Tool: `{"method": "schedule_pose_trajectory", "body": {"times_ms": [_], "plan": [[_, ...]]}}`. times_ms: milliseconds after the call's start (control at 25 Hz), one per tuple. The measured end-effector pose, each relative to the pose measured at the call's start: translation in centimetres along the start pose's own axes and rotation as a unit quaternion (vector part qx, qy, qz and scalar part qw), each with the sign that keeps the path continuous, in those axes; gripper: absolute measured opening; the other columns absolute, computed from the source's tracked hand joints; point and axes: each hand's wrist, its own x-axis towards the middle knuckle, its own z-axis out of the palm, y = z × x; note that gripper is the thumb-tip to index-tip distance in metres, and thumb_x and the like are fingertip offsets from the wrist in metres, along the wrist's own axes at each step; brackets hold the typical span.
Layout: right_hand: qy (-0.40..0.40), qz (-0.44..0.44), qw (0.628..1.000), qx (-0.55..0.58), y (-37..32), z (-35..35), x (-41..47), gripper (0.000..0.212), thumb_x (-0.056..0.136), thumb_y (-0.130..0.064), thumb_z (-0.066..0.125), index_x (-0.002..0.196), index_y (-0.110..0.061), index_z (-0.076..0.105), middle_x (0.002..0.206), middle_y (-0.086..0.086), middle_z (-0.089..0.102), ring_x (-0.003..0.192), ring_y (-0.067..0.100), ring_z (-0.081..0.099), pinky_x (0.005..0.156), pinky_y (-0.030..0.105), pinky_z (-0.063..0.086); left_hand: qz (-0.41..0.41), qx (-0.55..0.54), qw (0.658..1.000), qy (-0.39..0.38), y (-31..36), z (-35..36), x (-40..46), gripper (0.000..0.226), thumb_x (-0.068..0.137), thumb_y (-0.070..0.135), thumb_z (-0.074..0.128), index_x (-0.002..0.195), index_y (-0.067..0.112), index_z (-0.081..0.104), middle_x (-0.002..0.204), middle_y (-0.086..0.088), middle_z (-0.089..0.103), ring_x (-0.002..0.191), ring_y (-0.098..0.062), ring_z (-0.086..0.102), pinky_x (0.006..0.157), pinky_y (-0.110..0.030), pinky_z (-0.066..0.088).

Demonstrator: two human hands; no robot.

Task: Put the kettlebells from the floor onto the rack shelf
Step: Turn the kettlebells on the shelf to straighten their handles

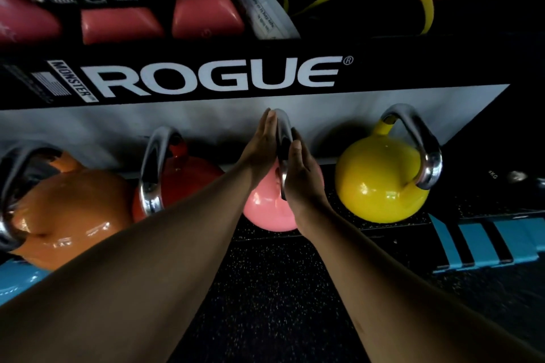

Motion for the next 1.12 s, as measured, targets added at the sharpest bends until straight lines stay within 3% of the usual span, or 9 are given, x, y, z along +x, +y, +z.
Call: {"method": "schedule_pose_trajectory", "body": {"times_ms": [120, 200, 360, 520, 640, 760, 880, 1040, 1120], "plan": [[0.005, -0.011, 1.0, -0.001, 0.7, 0.0, -0.2, 0.047, 0.104, -0.041, 0.025, 0.151, -0.035, 0.029, 0.151, -0.01, 0.041, 0.117, -0.007, 0.053, 0.101, 0.023, 0.041, 0.007, 0.01, 1.0, -0.008, 0.1, 0.3, 0.1, 0.05, 0.104, 0.038, 0.023, 0.151, 0.02, 0.021, 0.159, 0.002, 0.019, 0.145, -0.011, 0.016, 0.115, -0.024, 0.014], [0.002, -0.005, 1.0, -0.012, 0.7, -0.2, -0.1, 0.047, 0.104, -0.043, 0.026, 0.15, -0.037, 0.029, 0.149, -0.011, 0.044, 0.102, -0.012, 0.057, 0.098, 0.023, 0.043, 0.005, 0.002, 1.0, -0.002, 0.1, 0.5, 0.2, 0.05, 0.104, 0.04, 0.023, 0.151, 0.022, 0.022, 0.159, 0.001, 0.021, 0.144, -0.012, 0.018, 0.113, -0.023, 0.015], [-0.018, -0.004, 1.0, -0.023, 0.7, -1.3, 0.4, 0.047, 0.103, -0.045, 0.027, 0.149, -0.039, 0.03, 0.153, -0.006, 0.042, 0.126, 0.004, 0.05, 0.104, 0.025, 0.045, 0.004, -0.023, 1.0, 0.001, -0.3, 1.1, 0.0, 0.054, 0.102, 0.045, 0.023, 0.151, 0.023, 0.022, 0.159, 0.0, 0.022, 0.143, -0.013, 0.021, 0.103, -0.018, 0.02], [-0.017, 0.014, 1.0, -0.011, 0.5, -1.4, 0.3, 0.046, 0.104, -0.043, 0.028, 0.149, -0.038, 0.032, 0.149, -0.001, 0.048, 0.131, 0.012, 0.049, 0.11, 0.039, 0.041, 0.008, -0.002, 1.0, 0.015, -0.5, 0.9, 0.3, 0.052, 0.103, 0.041, 0.024, 0.15, 0.019, 0.025, 0.159, -0.001, 0.023, 0.144, -0.01, 0.019, 0.115, -0.024, 0.013], [-0.018, 0.006, 1.0, -0.01, 0.5, -1.2, 0.1, 0.046, 0.104, -0.041, 0.028, 0.149, -0.035, 0.032, 0.15, 0.0, 0.047, 0.128, 0.009, 0.048, 0.109, 0.033, 0.041, 0.008, 0.0, 1.0, 0.006, -0.5, 0.9, 0.2, 0.052, 0.104, 0.037, 0.021, 0.15, 0.015, 0.024, 0.16, -0.002, 0.02, 0.145, -0.011, 0.016, 0.12, -0.033, 0.01], [-0.015, -0.006, 1.0, -0.019, 0.7, -1.4, 0.1, 0.046, 0.104, -0.041, 0.028, 0.149, -0.035, 0.032, 0.15, -0.003, 0.046, 0.121, 0.0, 0.045, 0.092, 0.013, 0.04, 0.008, 0.022, 1.0, 0.013, -0.5, 0.9, 0.1, 0.054, 0.103, 0.043, 0.024, 0.151, 0.02, 0.025, 0.159, 0.0, 0.022, 0.145, -0.012, 0.018, 0.12, -0.035, 0.012], [-0.016, -0.006, 0.999, -0.031, 0.9, -1.5, 0.1, 0.046, 0.104, -0.041, 0.027, 0.15, -0.034, 0.031, 0.151, -0.002, 0.045, 0.127, 0.006, 0.046, 0.097, 0.018, 0.039, -0.007, 0.015, 1.0, 0.003, -0.2, 0.9, 0.0, 0.056, 0.101, 0.049, 0.023, 0.151, 0.022, 0.025, 0.158, -0.002, 0.024, 0.144, -0.014, 0.022, 0.12, -0.038, 0.015], [-0.041, -0.033, 0.986, -0.158, -0.3, -1.9, 0.3, 0.046, 0.105, -0.037, 0.023, 0.15, -0.031, 0.03, 0.148, 0.003, 0.049, 0.125, 0.012, 0.05, 0.097, 0.023, 0.037, -0.018, 0.049, 0.998, 0.025, 0.8, 0.9, -0.9, 0.053, 0.102, 0.045, 0.025, 0.149, 0.02, 0.029, 0.155, -0.005, 0.03, 0.142, -0.019, 0.026, 0.108, -0.015, 0.018], [-0.078, -0.042, 0.964, -0.25, -1.4, -3.1, 0.8, 0.043, 0.103, -0.04, 0.027, 0.143, -0.031, 0.041, 0.137, 0.008, 0.058, 0.12, 0.024, 0.057, 0.094, 0.03, 0.044, -0.04, 0.143, 0.988, 0.03, 1.7, 0.2, -1.4, 0.048, 0.104, 0.034, 0.026, 0.148, 0.014, 0.029, 0.155, -0.011, 0.03, 0.141, -0.027, 0.028, 0.109, -0.021, 0.023]]}}
